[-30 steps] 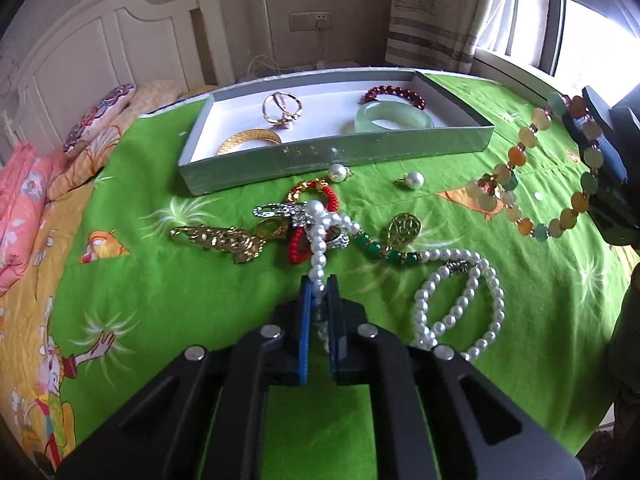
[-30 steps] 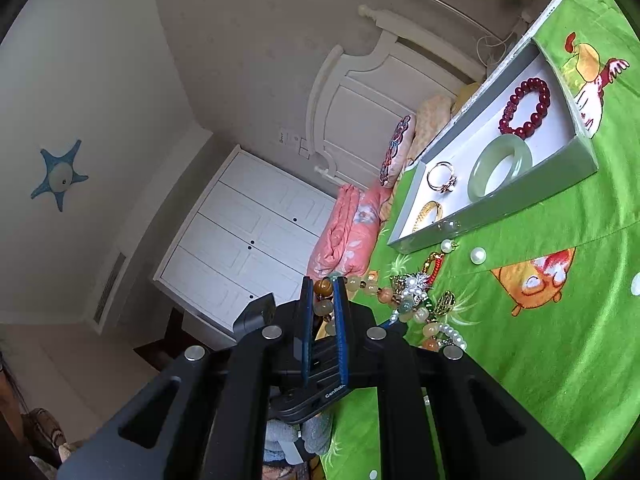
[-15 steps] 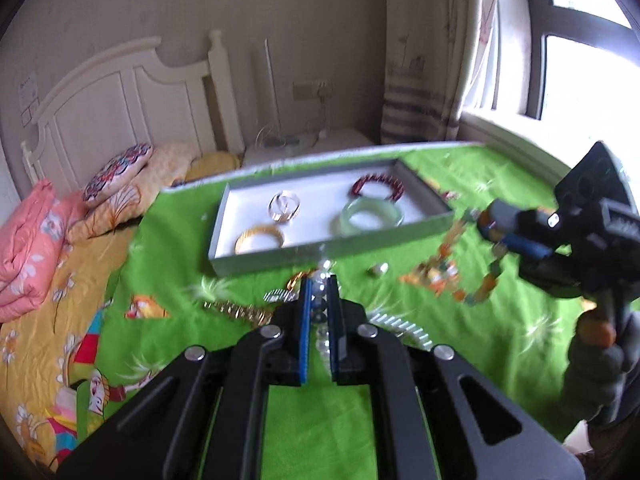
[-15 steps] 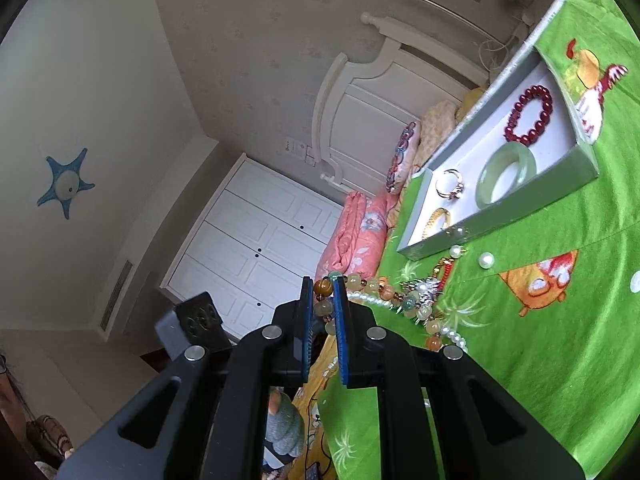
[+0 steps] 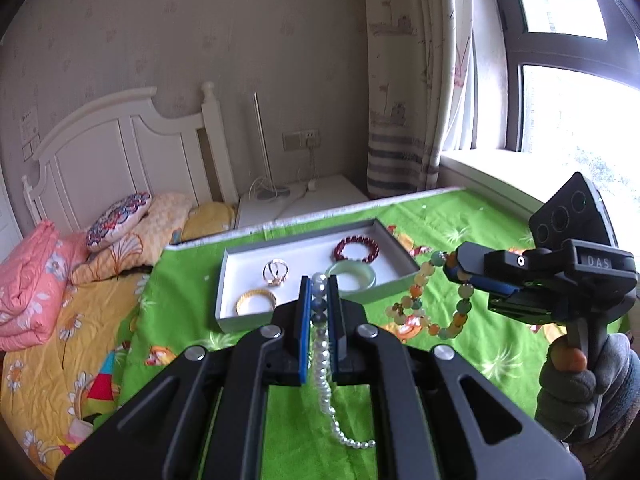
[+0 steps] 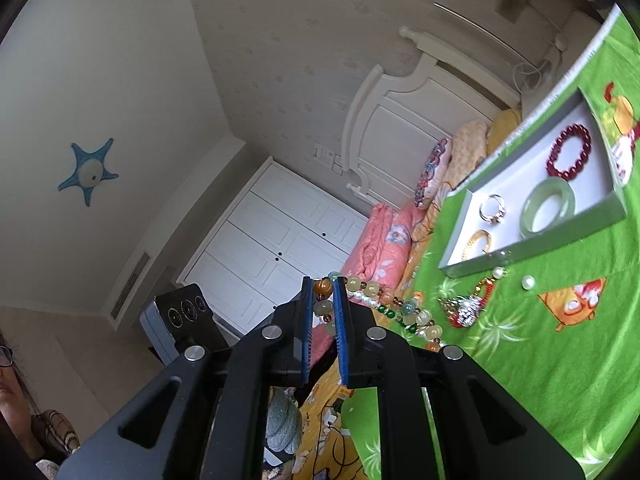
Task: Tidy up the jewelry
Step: 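Lift both strands off the sheet toward the tray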
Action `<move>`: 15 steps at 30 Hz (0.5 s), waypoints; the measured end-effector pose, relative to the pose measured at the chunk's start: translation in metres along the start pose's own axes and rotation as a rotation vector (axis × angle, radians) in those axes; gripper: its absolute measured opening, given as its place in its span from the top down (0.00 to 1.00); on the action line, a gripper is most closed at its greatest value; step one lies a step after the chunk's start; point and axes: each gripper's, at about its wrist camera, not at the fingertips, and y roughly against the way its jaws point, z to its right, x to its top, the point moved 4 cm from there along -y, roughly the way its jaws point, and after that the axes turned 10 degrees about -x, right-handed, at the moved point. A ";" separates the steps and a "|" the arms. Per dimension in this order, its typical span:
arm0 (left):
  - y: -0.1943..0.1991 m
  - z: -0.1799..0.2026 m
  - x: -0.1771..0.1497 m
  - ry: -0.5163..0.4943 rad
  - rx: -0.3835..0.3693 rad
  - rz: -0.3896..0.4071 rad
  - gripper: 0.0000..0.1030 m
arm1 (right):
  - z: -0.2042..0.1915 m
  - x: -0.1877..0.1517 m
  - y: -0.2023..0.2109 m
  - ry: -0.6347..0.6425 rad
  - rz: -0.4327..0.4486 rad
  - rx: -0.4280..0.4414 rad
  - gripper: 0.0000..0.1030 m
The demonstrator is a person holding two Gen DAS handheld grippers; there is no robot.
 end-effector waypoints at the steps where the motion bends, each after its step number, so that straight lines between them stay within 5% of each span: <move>1: 0.004 0.001 0.003 -0.004 -0.001 0.010 0.93 | -0.002 0.001 0.001 0.004 0.001 0.003 0.89; 15: 0.027 0.007 0.035 -0.028 -0.046 0.054 0.93 | -0.015 0.006 -0.005 0.043 -0.009 -0.035 0.89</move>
